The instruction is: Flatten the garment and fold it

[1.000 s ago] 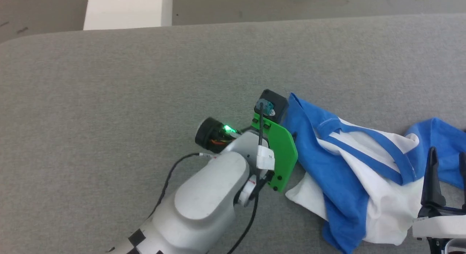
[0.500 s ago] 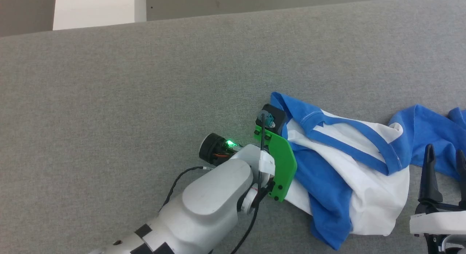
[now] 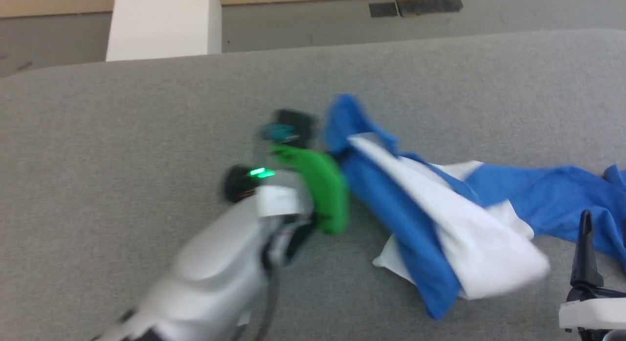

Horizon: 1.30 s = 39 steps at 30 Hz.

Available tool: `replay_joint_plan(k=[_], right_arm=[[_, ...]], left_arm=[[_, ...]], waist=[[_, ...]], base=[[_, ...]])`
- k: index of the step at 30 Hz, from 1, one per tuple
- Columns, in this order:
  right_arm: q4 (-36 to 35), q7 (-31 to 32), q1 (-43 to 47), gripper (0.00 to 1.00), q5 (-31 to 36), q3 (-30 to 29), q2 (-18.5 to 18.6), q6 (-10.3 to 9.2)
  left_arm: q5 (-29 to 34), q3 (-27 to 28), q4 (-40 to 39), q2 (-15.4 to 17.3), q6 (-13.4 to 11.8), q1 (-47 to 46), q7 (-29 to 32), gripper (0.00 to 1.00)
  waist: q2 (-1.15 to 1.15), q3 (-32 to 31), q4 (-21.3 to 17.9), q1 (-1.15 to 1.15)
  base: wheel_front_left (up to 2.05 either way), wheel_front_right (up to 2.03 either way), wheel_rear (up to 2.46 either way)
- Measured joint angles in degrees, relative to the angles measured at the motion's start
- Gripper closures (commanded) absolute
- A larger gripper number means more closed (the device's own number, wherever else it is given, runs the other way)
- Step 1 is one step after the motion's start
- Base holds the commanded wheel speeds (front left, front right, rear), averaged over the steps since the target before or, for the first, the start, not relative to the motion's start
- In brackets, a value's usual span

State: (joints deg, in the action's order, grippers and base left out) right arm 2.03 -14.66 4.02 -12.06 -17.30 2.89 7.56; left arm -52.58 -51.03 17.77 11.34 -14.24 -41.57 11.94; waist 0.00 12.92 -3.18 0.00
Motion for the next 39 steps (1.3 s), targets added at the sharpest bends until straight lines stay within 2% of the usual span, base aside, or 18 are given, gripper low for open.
replay_joint_plan(k=[4, 7, 8, 9, 10, 12, 15, 18, 22, 27, 30, 33, 39], right_arm=[[-0.52, 0.0, 0.67, 0.0, 0.0, -0.75, 0.0, 0.0], [-0.59, 0.0, 0.69, 0.0, -0.01, -0.85, 0.0, 0.0], [-0.59, 0.0, 0.68, 0.0, -0.01, -0.8, 0.0, 0.0], [-0.56, 0.0, 0.66, 0.0, -0.01, -0.68, 0.0, 0.0], [-0.54, 0.0, 0.64, 0.0, -0.01, -0.54, 0.0, 0.0], [-0.51, 0.0, 0.46, 0.0, -0.01, -0.34, 0.0, 0.0], [-0.26, 0.0, -0.27, 0.0, -0.01, -0.19, -0.01, 0.0], [0.04, 0.0, -0.51, 0.0, 0.0, -0.15, 0.0, 0.0], [0.44, 0.0, -0.49, 0.0, -0.01, -0.25, 0.01, 0.0], [0.68, 0.0, -0.47, 0.0, -0.01, 0.07, 0.0, 0.0], [0.85, 0.0, -0.47, 0.0, -0.09, 0.26, 0.0, 0.0], [1.08, 0.0, -0.47, 0.0, -0.13, 0.51, 0.0, 0.0], [1.35, 0.0, -0.48, 0.0, -0.53, 0.78, -0.01, 0.0]], left_arm=[[-2.05, 4.2, -6.53, 10.26, -4.21, 7.91, -0.35, 1.0], [-2.48, 5.75, -7.95, 15.84, -6.54, 12.7, -1.08, 1.0], [-2.85, 6.25, -7.92, 16.53, -7.16, 13.93, -1.55, 0.91], [-3.01, 6.48, -7.78, 16.95, -7.5, 15.16, -2.01, 0.15], [-3.2, 6.83, -7.57, 16.81, -7.83, 16.24, -2.87, 0.0], [-3.59, 7.76, -7.38, 15.84, -8.29, 17.59, -4.99, 0.0], [-5.2, 9.55, -8.24, 13.47, -7.66, 18.75, -9.12, 0.0], [-4.82, 10.31, -10.02, 13.81, -7.87, 19.05, -11.62, 0.0], [-2.13, 9.76, -15.71, 16.05, -9.74, 19.28, -11.79, 0.0], [2.55, 6.04, -25.59, 21.5, -13.37, 19.22, -6.43, 0.0], [4.19, 2.35, -28.66, 22.46, -14.78, 19.26, -1.6, 0.0], [4.61, -1.32, -28.3, 21.85, -15.13, 19.33, 2.08, 0.0], [4.37, -4.93, -22.28, 16.72, -14.04, 19.22, 4.02, 0.0]], waist=[[0.0, -0.61, 1.26, 0.0], [0.0, -0.03, 1.81, 0.0], [0.0, 0.27, 1.91, 0.0], [0.0, 0.65, 2.02, 0.0], [0.0, 1.01, 2.12, 0.0], [0.0, 1.63, 2.29, 0.0], [0.0, 2.27, 2.63, 0.0], [0.0, 1.84, 2.75, 0.0], [0.0, 0.96, 3.05, 0.0], [0.0, -0.05, 3.46, 0.0], [0.0, -0.19, 3.69, 0.0], [0.0, -0.03, 3.77, 0.0], [0.0, 0.28, 3.69, 0.0]], base=[[0.0, 0.0, 0.0], [0.0, 0.0, 0.0], [0.0, 0.0, 0.0], [0.0, 0.0, 0.0], [0.0, 0.0, 0.0], [0.0, 0.0, 0.0], [0.0, 0.0, 0.0], [0.0, 0.0, 0.0], [0.0, 0.0, 0.0], [0.0, 0.0, 0.0], [0.0, 0.0, 0.0], [0.0, 0.0, 0.0], [0.0, 0.0, 0.0]])
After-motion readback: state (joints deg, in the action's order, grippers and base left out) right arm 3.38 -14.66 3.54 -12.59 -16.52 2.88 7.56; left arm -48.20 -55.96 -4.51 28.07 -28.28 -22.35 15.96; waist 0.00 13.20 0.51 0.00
